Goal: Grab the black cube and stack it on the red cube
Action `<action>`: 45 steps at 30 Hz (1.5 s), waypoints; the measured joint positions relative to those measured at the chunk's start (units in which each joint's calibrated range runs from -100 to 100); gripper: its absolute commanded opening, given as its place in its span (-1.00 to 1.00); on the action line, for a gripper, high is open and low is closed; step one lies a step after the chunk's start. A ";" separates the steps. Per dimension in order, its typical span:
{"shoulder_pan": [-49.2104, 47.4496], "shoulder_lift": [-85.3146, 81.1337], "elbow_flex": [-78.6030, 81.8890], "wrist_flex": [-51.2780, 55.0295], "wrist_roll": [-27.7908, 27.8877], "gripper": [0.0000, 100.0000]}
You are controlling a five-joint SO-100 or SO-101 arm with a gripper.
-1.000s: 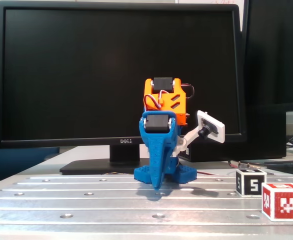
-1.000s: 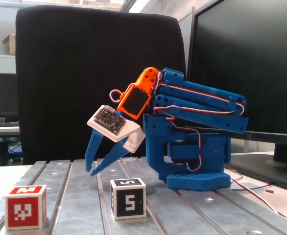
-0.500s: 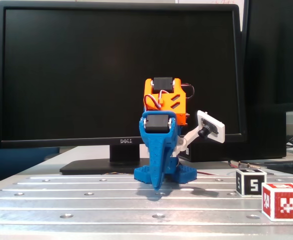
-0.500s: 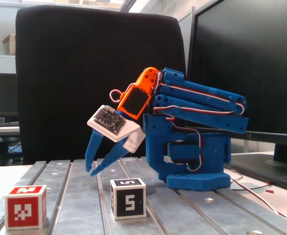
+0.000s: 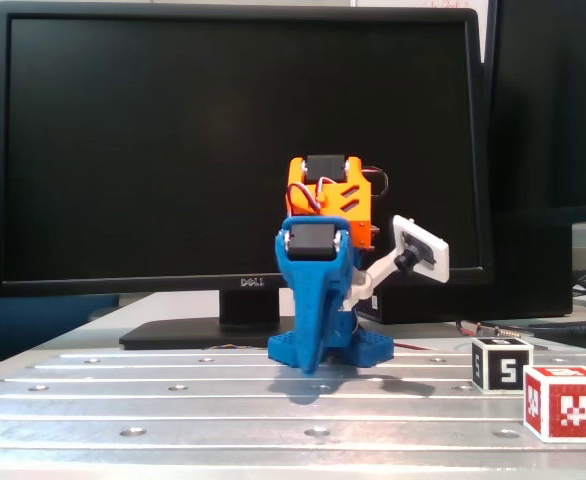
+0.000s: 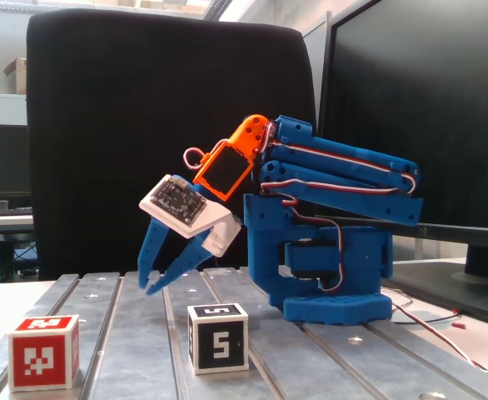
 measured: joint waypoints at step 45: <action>-10.15 52.35 -46.20 4.56 -8.03 -0.99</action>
